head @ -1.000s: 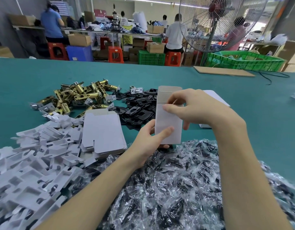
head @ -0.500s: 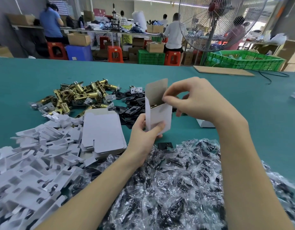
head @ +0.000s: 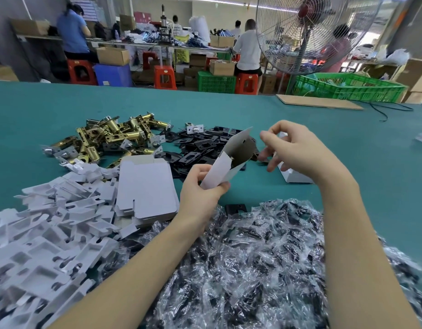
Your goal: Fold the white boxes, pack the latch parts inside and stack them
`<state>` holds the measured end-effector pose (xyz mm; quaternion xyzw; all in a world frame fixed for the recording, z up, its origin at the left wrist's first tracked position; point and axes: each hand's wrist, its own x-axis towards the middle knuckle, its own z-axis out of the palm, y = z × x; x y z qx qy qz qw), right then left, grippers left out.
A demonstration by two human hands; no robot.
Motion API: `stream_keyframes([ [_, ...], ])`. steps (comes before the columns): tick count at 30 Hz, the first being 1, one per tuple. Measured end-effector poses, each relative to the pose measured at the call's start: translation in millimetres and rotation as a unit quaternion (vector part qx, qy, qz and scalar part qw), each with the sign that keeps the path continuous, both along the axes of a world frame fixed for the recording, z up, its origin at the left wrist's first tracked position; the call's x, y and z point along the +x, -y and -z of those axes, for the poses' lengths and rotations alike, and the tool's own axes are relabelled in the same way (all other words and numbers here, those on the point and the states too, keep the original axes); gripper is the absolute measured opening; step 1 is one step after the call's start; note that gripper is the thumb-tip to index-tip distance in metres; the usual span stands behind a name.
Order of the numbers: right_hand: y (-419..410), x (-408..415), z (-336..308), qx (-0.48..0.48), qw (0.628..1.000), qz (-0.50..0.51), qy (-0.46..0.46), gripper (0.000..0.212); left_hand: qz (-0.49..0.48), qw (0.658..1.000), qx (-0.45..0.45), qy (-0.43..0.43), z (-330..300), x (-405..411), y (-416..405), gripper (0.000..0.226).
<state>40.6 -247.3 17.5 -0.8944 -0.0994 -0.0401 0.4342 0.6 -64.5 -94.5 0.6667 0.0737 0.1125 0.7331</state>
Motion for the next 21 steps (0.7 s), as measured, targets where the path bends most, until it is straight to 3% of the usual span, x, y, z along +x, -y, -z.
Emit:
stream_keyframes([
  [3, 6, 8, 10, -0.083, 0.993, 0.005, -0.089, 0.022, 0.003, 1.0, -0.01, -0.001, -2, -1, 0, 0.039],
  [6, 13, 12, 26, -0.282, 0.938, -0.045, -0.196, 0.018, 0.005, 1.0, -0.028, 0.008, -4, -2, 1, 0.043],
  [8, 12, 10, 32, -0.34, 0.911, -0.058, -0.228, 0.022, 0.006, 0.999, -0.038, 0.017, -5, -2, 0, 0.045],
  [15, 8, 4, 28, -0.318, 0.907, -0.084, -0.264, 0.023, 0.008, 0.998, -0.049, 0.036, -5, -2, -1, 0.051],
  [21, 10, -7, -4, -0.181, 0.97, -0.107, -0.123, 0.008, 0.001, 0.998, -0.051, 0.042, -5, -2, 0, 0.049],
])
